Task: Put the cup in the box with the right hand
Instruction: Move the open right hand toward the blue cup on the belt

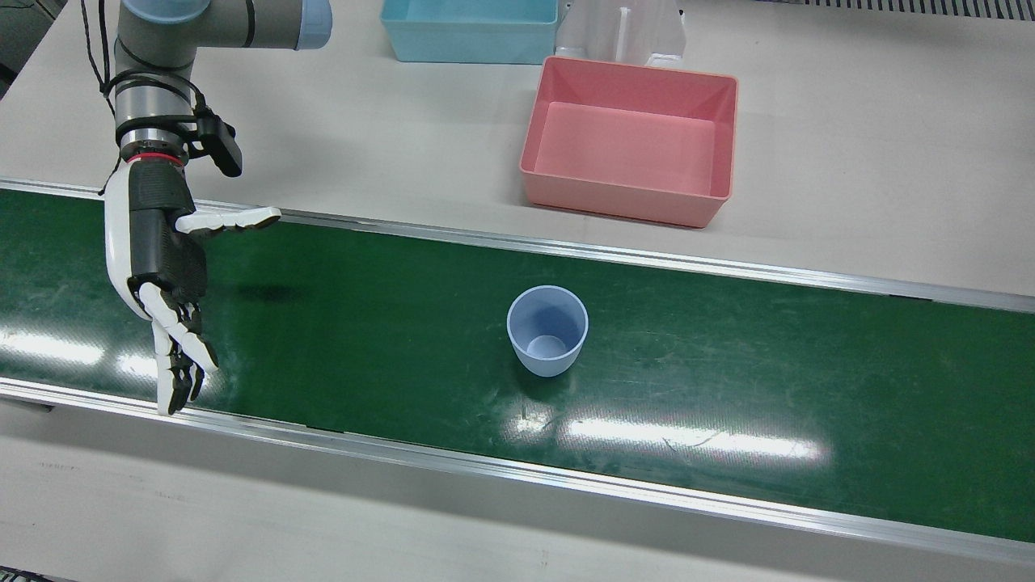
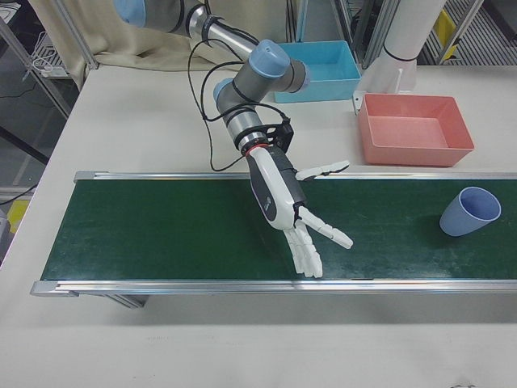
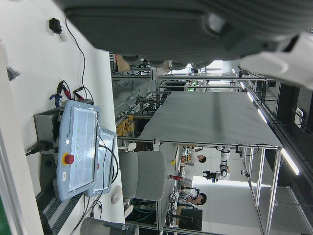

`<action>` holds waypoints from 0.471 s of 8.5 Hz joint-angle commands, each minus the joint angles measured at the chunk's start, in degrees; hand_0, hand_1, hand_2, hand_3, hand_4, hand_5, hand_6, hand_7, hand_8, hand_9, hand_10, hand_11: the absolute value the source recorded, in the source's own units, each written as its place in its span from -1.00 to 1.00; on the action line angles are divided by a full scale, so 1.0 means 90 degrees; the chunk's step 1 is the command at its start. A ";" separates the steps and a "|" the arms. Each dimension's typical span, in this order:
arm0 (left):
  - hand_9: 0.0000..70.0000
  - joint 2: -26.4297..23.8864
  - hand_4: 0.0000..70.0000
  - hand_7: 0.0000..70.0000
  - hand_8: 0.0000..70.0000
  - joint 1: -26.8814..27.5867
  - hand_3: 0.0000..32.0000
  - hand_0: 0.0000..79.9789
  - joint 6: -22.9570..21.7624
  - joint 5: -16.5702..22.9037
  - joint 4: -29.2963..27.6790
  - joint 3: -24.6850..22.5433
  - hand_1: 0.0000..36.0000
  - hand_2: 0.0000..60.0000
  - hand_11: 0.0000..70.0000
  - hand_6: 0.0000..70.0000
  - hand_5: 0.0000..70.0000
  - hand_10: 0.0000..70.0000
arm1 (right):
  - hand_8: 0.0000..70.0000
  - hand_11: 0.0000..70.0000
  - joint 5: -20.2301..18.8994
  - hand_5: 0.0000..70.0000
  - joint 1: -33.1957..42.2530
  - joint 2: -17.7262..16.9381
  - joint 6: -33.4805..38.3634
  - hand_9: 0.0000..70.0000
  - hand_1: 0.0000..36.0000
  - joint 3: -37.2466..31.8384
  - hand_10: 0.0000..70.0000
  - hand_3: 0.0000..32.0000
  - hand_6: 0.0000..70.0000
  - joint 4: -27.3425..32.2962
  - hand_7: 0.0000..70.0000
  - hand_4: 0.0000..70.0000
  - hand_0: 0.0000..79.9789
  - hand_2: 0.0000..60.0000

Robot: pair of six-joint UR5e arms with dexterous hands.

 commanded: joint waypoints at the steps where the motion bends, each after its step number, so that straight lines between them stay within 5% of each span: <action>1: -1.00 0.0000 -1.00 -1.00 -1.00 0.0001 -1.00 -1.00 0.0000 0.0000 0.0000 0.0000 -1.00 -1.00 -1.00 -1.00 -1.00 -1.00 | -1.00 -1.00 -0.0001 -0.83 -0.0007 -0.0004 -0.0012 -1.00 0.19 -0.0003 -1.00 -1.00 -0.95 0.0000 -1.00 -0.99 0.38 -0.98; 2: -1.00 0.0000 -1.00 -1.00 -1.00 0.0001 -1.00 -1.00 0.0000 0.0000 0.0000 0.0000 -1.00 -1.00 -1.00 -1.00 -1.00 -1.00 | -1.00 -1.00 -0.0001 -0.82 -0.0007 -0.0004 -0.0012 -1.00 0.09 -0.0012 -1.00 -1.00 -0.95 0.0000 -1.00 -0.97 0.42 -1.00; 3: -1.00 0.0000 -1.00 -1.00 -1.00 0.0001 -1.00 -1.00 0.0000 0.0000 0.0000 -0.0010 -1.00 -1.00 -1.00 -1.00 -1.00 -1.00 | -1.00 -1.00 0.0009 -0.82 -0.0007 -0.0004 -0.0012 -1.00 0.21 -0.0012 -1.00 -1.00 -0.95 0.0010 -1.00 -0.99 0.37 -0.96; 4: -1.00 0.0000 -1.00 -1.00 -1.00 0.0001 -1.00 -1.00 0.0000 0.0000 0.0000 0.0000 -1.00 -1.00 -1.00 -1.00 -1.00 -1.00 | -1.00 -1.00 0.0019 -0.83 -0.0017 -0.0004 -0.0012 -1.00 0.04 -0.0012 -1.00 -1.00 -0.95 0.0010 -1.00 -0.96 0.42 -0.98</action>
